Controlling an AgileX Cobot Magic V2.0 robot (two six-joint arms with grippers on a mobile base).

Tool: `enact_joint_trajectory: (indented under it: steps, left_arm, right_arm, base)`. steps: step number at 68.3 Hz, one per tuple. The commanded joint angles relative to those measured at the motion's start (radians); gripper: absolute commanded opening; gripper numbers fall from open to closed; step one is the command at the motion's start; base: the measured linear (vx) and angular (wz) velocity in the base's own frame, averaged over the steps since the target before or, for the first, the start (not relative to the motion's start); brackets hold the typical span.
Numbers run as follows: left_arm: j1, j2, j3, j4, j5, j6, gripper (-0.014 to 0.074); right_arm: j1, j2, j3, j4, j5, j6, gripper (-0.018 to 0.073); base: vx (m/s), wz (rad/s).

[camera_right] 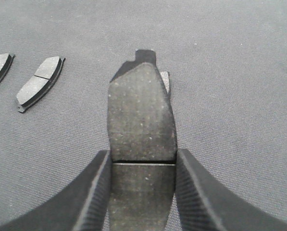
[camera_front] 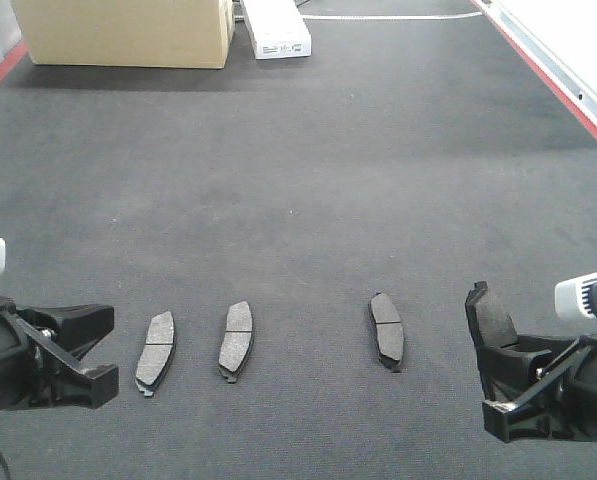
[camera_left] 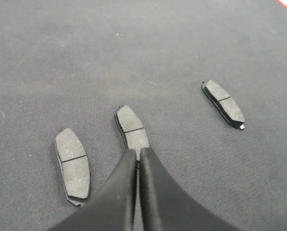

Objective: Move and align brake pads A on conveyor

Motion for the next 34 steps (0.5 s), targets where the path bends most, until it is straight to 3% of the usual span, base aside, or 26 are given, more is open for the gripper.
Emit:
enact_joint_trajectory:
  steps: [1, 34]
  left_arm:
    - [-0.004, -0.009, -0.027, 0.004, -0.06, -0.003, -0.0006]
    - [-0.004, -0.009, -0.027, 0.004, -0.06, -0.003, -0.0006]
  right_arm:
    - [-0.001, -0.008, -0.031, -0.005, -0.083, -0.011, -0.0008]
    - [-0.001, -0.008, -0.031, -0.005, -0.083, -0.011, -0.0008]
  base:
    - [0.0, 0.0]
    - [0.0, 0.0]
